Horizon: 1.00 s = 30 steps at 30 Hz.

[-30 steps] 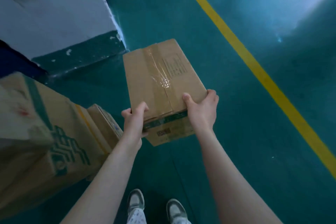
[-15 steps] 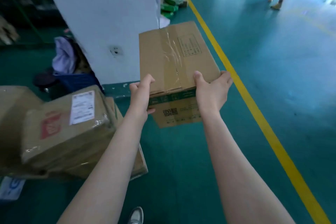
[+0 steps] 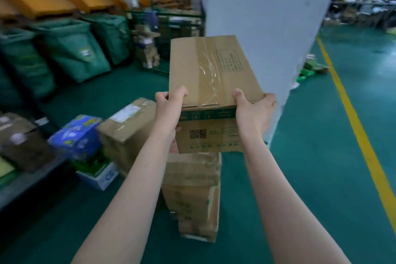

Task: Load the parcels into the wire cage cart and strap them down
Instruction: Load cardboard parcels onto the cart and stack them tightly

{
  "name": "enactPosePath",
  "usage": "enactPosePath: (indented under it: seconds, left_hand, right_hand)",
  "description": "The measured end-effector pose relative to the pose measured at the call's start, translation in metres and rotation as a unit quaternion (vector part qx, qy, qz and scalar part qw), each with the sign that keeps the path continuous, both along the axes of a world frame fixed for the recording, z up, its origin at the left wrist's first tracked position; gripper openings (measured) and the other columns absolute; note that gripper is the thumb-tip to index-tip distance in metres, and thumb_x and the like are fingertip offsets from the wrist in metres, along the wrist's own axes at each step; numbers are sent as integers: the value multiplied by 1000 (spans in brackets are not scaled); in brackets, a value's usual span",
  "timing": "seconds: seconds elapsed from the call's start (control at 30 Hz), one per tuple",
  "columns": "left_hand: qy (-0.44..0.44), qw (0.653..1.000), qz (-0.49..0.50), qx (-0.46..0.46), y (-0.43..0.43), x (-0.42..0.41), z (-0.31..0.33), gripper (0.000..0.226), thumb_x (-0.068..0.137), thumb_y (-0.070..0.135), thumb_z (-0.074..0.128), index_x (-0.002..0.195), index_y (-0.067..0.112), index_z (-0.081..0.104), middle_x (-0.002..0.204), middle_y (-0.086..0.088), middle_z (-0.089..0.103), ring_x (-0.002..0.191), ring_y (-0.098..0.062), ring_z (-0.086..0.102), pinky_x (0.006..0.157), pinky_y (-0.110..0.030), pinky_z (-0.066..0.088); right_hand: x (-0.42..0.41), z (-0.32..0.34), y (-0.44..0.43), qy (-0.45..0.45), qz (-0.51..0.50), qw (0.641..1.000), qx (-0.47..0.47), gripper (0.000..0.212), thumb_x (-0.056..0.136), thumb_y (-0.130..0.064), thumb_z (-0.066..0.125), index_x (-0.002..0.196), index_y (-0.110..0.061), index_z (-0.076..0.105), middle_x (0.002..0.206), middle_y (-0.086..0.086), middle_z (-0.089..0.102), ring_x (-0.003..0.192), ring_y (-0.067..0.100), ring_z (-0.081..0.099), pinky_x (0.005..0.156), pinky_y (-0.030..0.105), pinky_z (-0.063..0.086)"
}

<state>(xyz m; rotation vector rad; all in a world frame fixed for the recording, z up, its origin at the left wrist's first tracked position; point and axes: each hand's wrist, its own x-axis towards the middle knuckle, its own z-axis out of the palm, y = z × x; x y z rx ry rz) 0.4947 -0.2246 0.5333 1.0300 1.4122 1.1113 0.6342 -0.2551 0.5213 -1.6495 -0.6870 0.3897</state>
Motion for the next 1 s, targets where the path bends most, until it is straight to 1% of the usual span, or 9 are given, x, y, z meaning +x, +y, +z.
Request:
enactPosePath:
  seconds: [0.13, 0.23, 0.3, 0.5, 0.6, 0.77, 0.87, 0.93, 1.0]
  left_hand:
    - [-2, 994, 111, -10, 3, -77, 2, 31, 85, 40, 50, 106, 23, 34, 89, 4, 41, 80, -12, 41, 87, -43, 44]
    - [-7, 980, 196, -26, 3, -138, 0, 33, 84, 41, 51, 107, 24, 34, 91, 4, 41, 93, -19, 43, 90, -45, 44]
    - [-15, 969, 243, -33, -1, -175, 0, 34, 85, 40, 52, 108, 25, 33, 89, 6, 41, 95, -21, 42, 91, -46, 44]
    - [-17, 927, 373, -25, -26, -295, -4, 41, 85, 38, 53, 117, 23, 34, 94, 4, 43, 98, -22, 43, 87, -44, 42]
    - [-30, 909, 416, -16, -37, -342, -7, 39, 86, 37, 53, 118, 24, 35, 94, 5, 45, 94, -20, 46, 85, -42, 41]
    - [-49, 879, 474, -23, -49, -418, -18, 40, 88, 34, 52, 122, 24, 34, 104, 0, 47, 98, -21, 45, 90, -45, 42]
    - [-54, 872, 484, -38, -47, -455, -24, 40, 88, 35, 52, 121, 23, 35, 106, 0, 46, 98, -21, 44, 93, -47, 42]
    - [-57, 869, 489, -43, -43, -477, -28, 39, 88, 34, 52, 121, 23, 34, 99, 2, 46, 90, -18, 45, 89, -44, 41]
    - [-59, 866, 494, -47, -38, -495, -31, 38, 89, 33, 52, 120, 22, 33, 93, 5, 44, 81, -12, 43, 83, -41, 39]
  right_hand:
    - [-74, 4, 34, -18, 101, 995, -9, 64, 86, -41, 63, 131, -7, 35, 131, 6, 40, 106, 27, 54, 81, 32, 39]
    - [-136, 3, 53, -33, 181, 983, -19, 66, 85, -41, 63, 133, -6, 35, 132, 9, 41, 111, 31, 52, 89, 38, 41]
    - [-176, 3, 61, -34, 223, 974, -25, 64, 86, -41, 63, 132, -5, 36, 133, 10, 41, 114, 31, 50, 90, 38, 40]
    - [-307, -4, 73, -33, 372, 927, -34, 59, 87, -41, 61, 128, -6, 37, 128, 8, 42, 109, 27, 49, 82, 33, 37]
    - [-364, -6, 78, -29, 419, 907, -33, 58, 86, -40, 62, 127, -6, 37, 127, 8, 42, 107, 27, 50, 75, 29, 31]
    - [-454, -20, 81, -23, 481, 875, -48, 59, 86, -40, 63, 126, -6, 38, 129, 8, 43, 104, 30, 53, 85, 36, 39]
    - [-495, -29, 89, -23, 496, 866, -62, 57, 86, -40, 63, 124, -4, 39, 129, 10, 43, 105, 31, 53, 76, 32, 32]
    - [-520, -34, 97, -31, 506, 859, -73, 57, 87, -39, 62, 124, -3, 39, 129, 10, 42, 105, 31, 52, 73, 31, 28]
    - [-541, -39, 105, -37, 510, 856, -78, 58, 86, -39, 63, 124, -3, 40, 130, 10, 42, 105, 31, 53, 75, 32, 31]
